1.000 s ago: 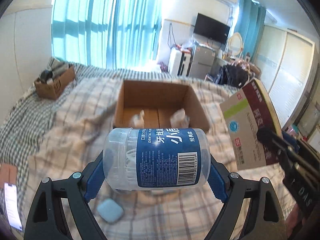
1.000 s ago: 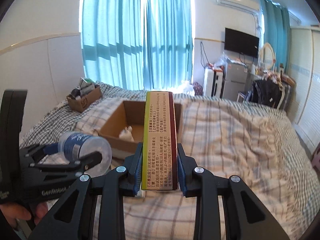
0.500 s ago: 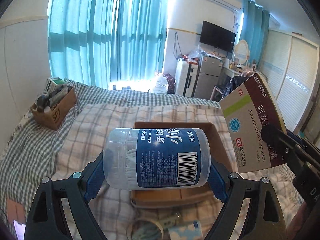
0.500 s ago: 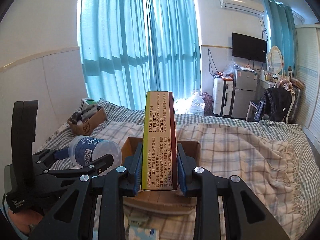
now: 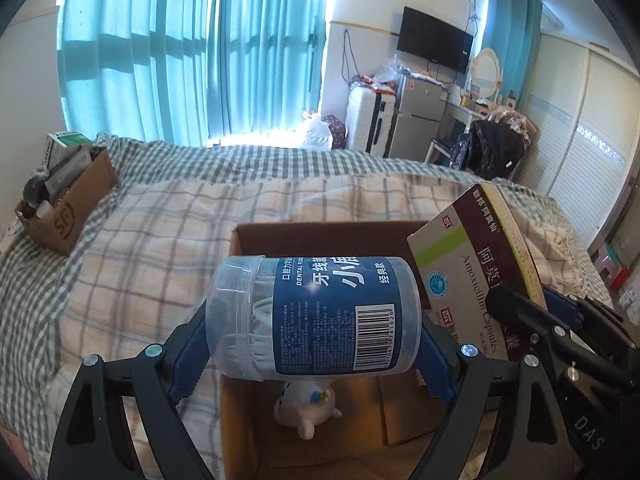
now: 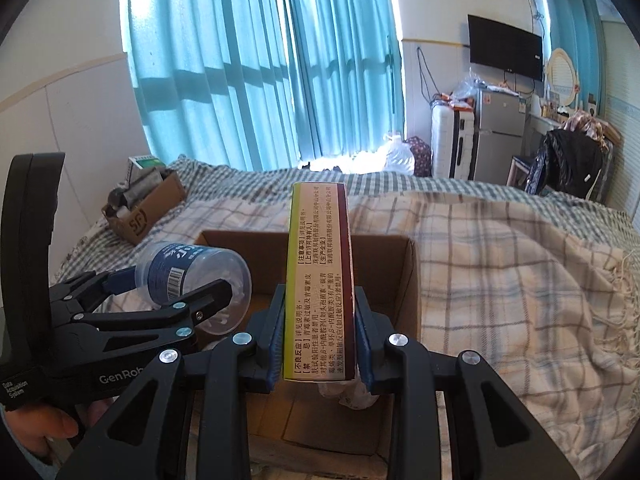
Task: Organize objects
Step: 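Carry the bottle and medicine box over the cardboard box and release both, then grasp the pale blue earbud case with the left gripper, then grasp the floral tissue pack with the right gripper, then drop the earbud case and tissue pack into the cardboard box with both grippers, then grasp the tape roll by its rim with the left gripper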
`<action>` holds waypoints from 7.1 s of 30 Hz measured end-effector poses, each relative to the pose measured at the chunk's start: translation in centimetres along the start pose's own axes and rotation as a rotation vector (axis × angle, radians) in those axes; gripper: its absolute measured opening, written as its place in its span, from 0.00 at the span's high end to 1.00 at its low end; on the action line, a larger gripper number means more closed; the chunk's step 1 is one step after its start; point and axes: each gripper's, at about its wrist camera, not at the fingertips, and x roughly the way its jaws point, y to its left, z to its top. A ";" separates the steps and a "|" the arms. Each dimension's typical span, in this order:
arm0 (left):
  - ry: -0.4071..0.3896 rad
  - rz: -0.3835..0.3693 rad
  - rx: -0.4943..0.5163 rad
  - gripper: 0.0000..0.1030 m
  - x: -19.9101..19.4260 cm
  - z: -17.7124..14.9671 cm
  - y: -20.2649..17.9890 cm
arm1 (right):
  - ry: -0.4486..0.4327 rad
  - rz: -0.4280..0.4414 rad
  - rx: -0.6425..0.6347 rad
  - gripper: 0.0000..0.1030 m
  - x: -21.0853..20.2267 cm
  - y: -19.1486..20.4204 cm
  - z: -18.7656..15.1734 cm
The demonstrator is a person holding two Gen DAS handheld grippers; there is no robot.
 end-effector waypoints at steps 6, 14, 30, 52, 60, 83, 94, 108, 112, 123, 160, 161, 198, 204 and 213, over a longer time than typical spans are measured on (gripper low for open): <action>0.005 -0.016 0.026 0.13 0.9 -0.6 -0.9 | 0.025 0.020 0.013 0.66 1.0 -1.2 -1.4; -0.003 0.031 -0.035 0.03 -2.6 -0.1 -0.8 | -0.064 -0.030 0.025 0.35 -5.5 -2.2 -0.4; -0.163 0.136 -0.002 0.00 -19.4 -3.6 -1.2 | -0.163 -0.100 -0.018 0.11 -21.9 1.4 -2.3; 0.054 0.215 -0.169 0.00 -13.3 -21.4 3.2 | 0.025 -0.104 -0.034 0.00 -14.0 4.3 -15.5; 0.228 0.199 -0.314 0.02 -8.6 -24.0 5.1 | 0.105 -0.119 -0.019 0.00 -10.8 3.9 -16.8; 0.093 0.079 -0.187 0.44 -10.2 -21.8 4.5 | 0.255 -0.047 0.031 0.00 -4.6 6.0 -16.8; 0.107 0.113 -0.205 0.44 -7.8 -21.9 6.2 | 0.336 -0.106 -0.082 0.09 -0.6 8.2 -18.3; 0.122 0.044 -0.225 0.44 -11.3 -22.1 5.0 | 0.243 -0.080 -0.064 0.31 -7.4 7.6 -17.6; 0.089 0.039 -0.205 0.44 -13.5 -21.6 3.7 | 0.181 -0.067 -0.055 0.31 -10.4 7.2 -16.4; -0.023 -0.016 -0.178 0.44 -17.3 -15.5 1.2 | 0.044 -0.048 -0.082 0.31 -16.8 6.6 -12.1; -0.015 -0.066 0.080 0.44 -1.5 -1.6 -1.1 | 0.035 -0.088 -0.016 0.30 0.7 -0.2 1.3; -0.007 -0.069 0.076 0.44 -1.2 -1.7 -1.1 | 0.031 -0.084 -0.005 0.29 0.7 -0.3 1.2; -0.195 0.096 -0.051 0.00 -21.7 -13.6 0.4 | -0.087 -0.113 -0.033 0.07 -23.3 2.5 -10.8; -0.146 0.155 -0.072 0.00 -17.6 -17.5 2.1 | -0.028 -0.117 -0.039 0.07 -18.3 2.9 -13.5; -0.013 0.128 -0.061 0.00 -10.6 -20.5 0.9 | 0.079 -0.120 -0.055 0.07 -12.7 2.6 -16.4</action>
